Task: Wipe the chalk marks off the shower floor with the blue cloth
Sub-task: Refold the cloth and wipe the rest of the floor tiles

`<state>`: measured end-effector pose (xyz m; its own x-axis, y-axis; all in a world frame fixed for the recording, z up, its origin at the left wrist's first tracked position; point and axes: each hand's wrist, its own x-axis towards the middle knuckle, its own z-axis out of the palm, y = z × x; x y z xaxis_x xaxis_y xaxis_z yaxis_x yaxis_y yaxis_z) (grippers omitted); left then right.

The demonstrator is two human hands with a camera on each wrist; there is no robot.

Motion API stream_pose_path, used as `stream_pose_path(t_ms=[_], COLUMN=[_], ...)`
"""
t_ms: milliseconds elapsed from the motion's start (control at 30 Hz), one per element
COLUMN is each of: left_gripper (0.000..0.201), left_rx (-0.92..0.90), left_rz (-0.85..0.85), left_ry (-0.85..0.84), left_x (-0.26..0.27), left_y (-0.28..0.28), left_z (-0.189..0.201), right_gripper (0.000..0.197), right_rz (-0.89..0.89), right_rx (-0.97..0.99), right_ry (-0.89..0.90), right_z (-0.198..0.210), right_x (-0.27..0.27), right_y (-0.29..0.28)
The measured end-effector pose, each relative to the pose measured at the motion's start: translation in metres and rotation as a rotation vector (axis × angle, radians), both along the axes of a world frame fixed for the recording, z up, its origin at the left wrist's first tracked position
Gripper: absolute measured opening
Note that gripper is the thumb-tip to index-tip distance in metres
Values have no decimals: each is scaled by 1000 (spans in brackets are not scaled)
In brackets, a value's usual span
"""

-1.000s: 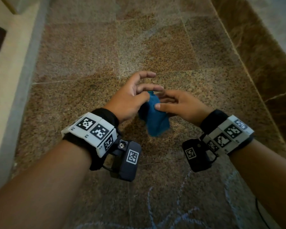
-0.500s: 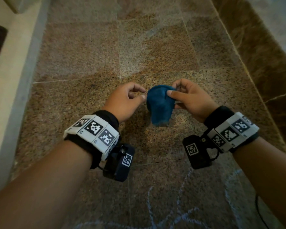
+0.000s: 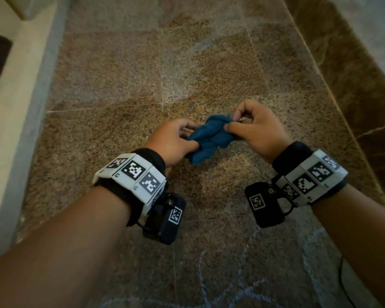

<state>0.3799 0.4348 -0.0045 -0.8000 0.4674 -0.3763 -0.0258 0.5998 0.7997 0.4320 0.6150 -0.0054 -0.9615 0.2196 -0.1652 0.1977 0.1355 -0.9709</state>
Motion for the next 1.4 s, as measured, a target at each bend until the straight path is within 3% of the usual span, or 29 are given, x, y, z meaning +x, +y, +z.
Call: stream_pose_path(t_ms=[133, 233, 300, 400, 533, 667, 767, 867, 933, 1067, 1200, 1400], left_gripper=[31, 30, 28, 25, 26, 32, 39, 57, 75, 94, 113, 134], left_rx=[-49, 98, 176, 219, 332, 377, 264, -40, -275, -501, -642, -759], left_rz=[-104, -137, -85, 17, 81, 42, -35, -172, -333, -476, -547, -599], left_ry=[40, -112, -152, -152, -161, -88, 34, 209, 249, 200, 123, 116], left_x=[0, 4, 6, 4, 1, -10, -19, -28, -30, -26, -17, -3], left_y=[2, 6, 4, 2, 5, 8, 10, 19, 32, 54, 54, 44], left_z=[-1, 2, 4, 3, 3, 4, 2, -11, -22, -34, -42, -63], right_gripper=[30, 27, 30, 30, 20, 32, 31, 39, 41, 41, 49, 42], right_rz=[19, 60, 81, 111, 151, 149, 67, 153, 212, 276, 307, 394], right_rx=[-188, -409, -350, -88, -297, -235, -14, 664, 893, 1045, 1017, 1084], right_ry=[-36, -33, -25, -52, -141, -68, -47, -166, -273, -390, -539, -392], right_z=[-1, -2, -1, 3, 6, 8, 14, 26, 32, 35, 24, 3], right_x=[0, 1, 1, 0, 1, -2, -8, -11, -5, 18, 26, 20], right_y=[-5, -11, -14, -15, -15, -20, -7, 21, 40, 64, 74, 79])
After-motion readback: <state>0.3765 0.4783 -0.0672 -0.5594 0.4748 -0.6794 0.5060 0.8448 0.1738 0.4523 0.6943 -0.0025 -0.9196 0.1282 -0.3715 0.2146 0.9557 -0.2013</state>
